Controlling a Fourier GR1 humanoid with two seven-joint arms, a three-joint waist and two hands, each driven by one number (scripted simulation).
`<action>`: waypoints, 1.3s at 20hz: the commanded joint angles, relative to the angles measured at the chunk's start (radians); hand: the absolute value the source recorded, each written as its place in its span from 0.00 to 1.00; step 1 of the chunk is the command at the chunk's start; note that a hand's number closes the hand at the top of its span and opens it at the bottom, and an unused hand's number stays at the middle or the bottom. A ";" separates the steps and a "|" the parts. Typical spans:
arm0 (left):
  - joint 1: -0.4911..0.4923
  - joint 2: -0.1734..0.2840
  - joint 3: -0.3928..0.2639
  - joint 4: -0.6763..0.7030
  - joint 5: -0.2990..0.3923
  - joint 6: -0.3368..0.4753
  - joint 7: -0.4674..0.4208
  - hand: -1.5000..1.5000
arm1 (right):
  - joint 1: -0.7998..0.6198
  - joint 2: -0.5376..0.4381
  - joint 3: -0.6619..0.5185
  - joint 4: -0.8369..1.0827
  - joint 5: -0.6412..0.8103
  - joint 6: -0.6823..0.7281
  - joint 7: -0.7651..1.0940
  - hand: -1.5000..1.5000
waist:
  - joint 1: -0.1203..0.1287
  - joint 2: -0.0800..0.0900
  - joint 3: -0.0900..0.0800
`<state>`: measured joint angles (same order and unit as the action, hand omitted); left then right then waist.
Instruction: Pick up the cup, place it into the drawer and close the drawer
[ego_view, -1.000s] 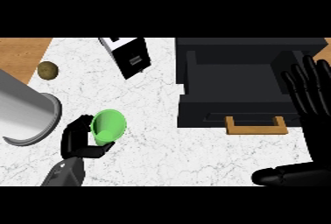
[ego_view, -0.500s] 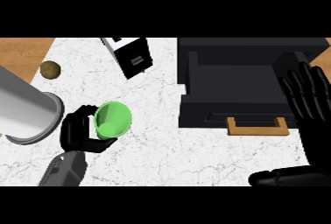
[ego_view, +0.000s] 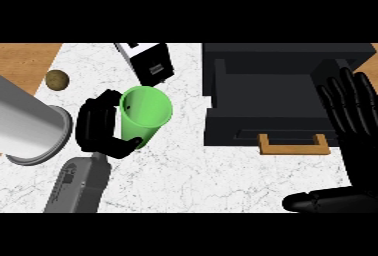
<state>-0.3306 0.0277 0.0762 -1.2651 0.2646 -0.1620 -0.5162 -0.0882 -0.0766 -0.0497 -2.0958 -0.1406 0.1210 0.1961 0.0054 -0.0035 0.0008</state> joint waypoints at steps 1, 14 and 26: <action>-0.052 -0.026 -0.080 -0.113 0.022 0.128 0.106 1.00 | -0.042 -0.048 -0.087 0.021 -0.049 0.017 -0.003 0.00 | -0.006 0.002 0.000; -0.366 -0.028 -0.176 -0.157 -0.053 0.393 0.389 1.00 | -0.024 -0.029 -0.059 0.079 -0.031 0.038 -0.066 0.00 | -0.010 0.003 0.000; -0.699 -0.028 -0.109 0.260 -0.055 0.382 0.349 1.00 | 0.030 -0.005 -0.005 -0.017 0.006 0.011 -0.009 0.00 | -0.026 0.006 -0.001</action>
<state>-0.9236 0.0018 -0.0430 -1.1393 0.2050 0.2142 -0.1497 -0.0708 -0.0869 -0.0700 -2.0774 -0.1417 0.1428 0.1555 -0.0127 0.0014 0.0003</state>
